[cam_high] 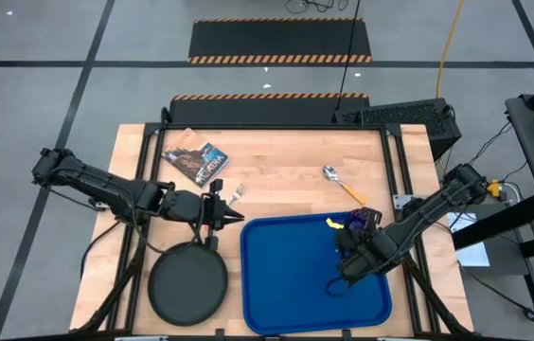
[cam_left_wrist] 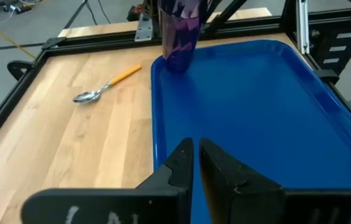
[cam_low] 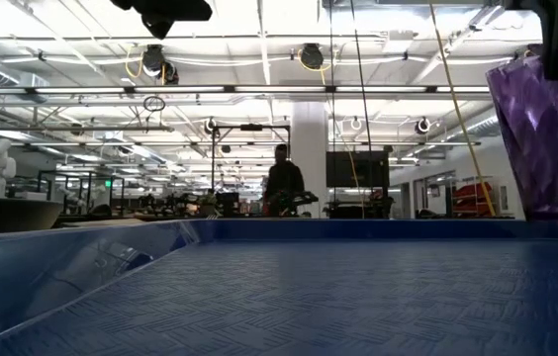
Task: Pick and place plate/cup/fork/spoon on tray
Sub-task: Put the violet cup on the the blue serving tray, then put the black plate to the bottom of the violet cup on the blue serving tray
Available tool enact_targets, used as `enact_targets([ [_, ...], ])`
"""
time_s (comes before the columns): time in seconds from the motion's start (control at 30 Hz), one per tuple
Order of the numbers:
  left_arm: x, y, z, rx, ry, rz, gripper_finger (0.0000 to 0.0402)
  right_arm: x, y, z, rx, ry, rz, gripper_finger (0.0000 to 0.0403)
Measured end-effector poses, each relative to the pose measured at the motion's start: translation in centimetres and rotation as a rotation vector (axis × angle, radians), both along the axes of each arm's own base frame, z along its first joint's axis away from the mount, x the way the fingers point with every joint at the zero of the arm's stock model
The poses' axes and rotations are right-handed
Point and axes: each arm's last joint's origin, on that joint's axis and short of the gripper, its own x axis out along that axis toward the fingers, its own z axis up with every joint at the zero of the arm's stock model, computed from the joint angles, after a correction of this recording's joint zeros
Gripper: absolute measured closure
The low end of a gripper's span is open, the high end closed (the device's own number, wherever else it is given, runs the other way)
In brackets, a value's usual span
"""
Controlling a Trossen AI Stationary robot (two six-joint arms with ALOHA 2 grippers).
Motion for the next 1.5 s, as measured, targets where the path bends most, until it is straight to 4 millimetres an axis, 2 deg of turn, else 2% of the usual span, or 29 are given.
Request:
enact_targets([
  [0.1, 0.0, 0.0, 0.0, 0.003, 0.000, -0.001, 0.0371, -0.3, -0.2, -0.3, 0.004, -0.009, -0.008, 0.0401],
  [0.33, 0.0, 0.0, 0.0, 0.004, 0.000, -0.003, 0.0371, -2.5, -1.3, 0.0, 0.115, -0.175, -0.070, 0.0401],
  [0.5, 0.0, 0.0, 0.0, 0.004, 0.000, -0.002, 0.0371, -4.4, -2.6, -1.2, 0.161, -0.232, -0.115, 0.0401],
  [0.67, 0.0, 0.0, 0.0, 0.003, -0.001, -0.002, 0.0371, -5.4, -3.3, -2.0, 0.178, -0.263, -0.129, 0.0398],
  [0.97, -0.1, -0.4, 0.0, -0.039, 0.006, 0.004, 0.0371, -5.6, -3.4, -2.0, 0.195, -0.265, -0.122, 0.0345],
  [1.2, -0.2, -3.6, -1.2, -0.117, 0.055, -0.066, 0.0370, -5.5, -3.4, -2.0, 0.185, -0.274, -0.120, 0.0293],
  [1.37, -0.9, -7.1, -2.5, -0.157, 0.097, -0.099, 0.0370, -5.5, -3.5, -1.8, 0.160, -0.297, -0.119, 0.0269],
  [1.5, -2.0, -10.2, -3.7, -0.158, 0.145, -0.169, 0.0370, -5.3, -3.5, -0.9, 0.148, -0.330, -0.101, 0.0264],
])
